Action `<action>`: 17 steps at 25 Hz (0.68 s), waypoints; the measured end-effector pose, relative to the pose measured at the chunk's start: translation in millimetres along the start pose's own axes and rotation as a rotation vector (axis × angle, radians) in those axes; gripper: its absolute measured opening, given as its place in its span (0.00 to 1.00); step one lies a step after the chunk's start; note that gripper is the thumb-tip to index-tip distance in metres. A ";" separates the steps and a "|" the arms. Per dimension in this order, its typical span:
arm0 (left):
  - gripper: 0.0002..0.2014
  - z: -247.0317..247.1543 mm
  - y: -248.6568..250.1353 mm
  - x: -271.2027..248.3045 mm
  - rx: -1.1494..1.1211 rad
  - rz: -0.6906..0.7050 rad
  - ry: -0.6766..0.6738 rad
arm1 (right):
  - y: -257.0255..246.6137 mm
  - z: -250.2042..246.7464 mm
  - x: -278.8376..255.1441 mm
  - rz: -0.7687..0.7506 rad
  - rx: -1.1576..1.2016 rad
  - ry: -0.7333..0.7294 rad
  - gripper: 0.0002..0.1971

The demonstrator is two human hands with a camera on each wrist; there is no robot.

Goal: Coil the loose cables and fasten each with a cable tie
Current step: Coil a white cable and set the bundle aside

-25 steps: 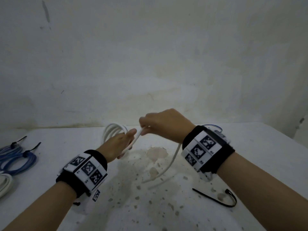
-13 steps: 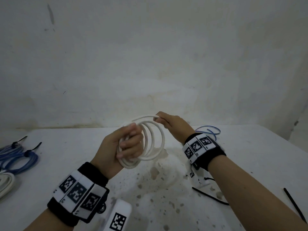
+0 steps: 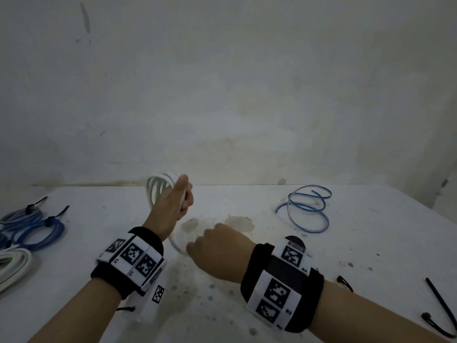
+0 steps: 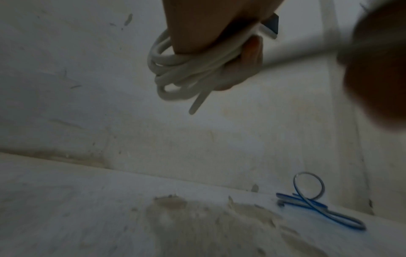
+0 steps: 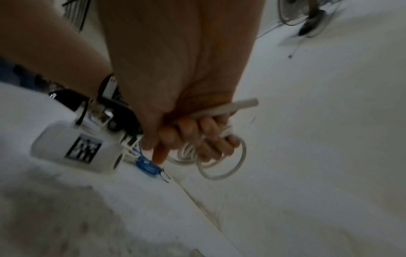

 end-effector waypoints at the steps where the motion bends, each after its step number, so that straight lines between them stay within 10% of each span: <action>1: 0.22 7.6 -12.3 -4.0 0.088 -0.089 -0.028 | -3.8 -13.9 -0.1 -0.035 -0.077 0.171 0.08; 5: 0.23 11.3 -31.6 -47.0 0.268 -0.283 -0.153 | 16.8 -51.3 2.4 -0.165 -0.028 0.374 0.12; 8: 0.35 22.5 -28.6 -38.4 -0.398 -0.404 -0.205 | 59.8 -46.5 -2.3 0.047 0.144 0.460 0.10; 17: 0.13 27.0 -31.8 -48.1 -0.593 -0.306 -0.354 | 54.3 9.5 -1.2 0.256 1.173 0.453 0.11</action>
Point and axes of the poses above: each hand's wrist, its own x-axis towards the middle knuckle, its own z-axis out of the palm, y = z × x, the point moved 6 cm from there along x, towards the middle knuckle, and after that the axes turned 14 degrees about -x, right-handed, at the moved point
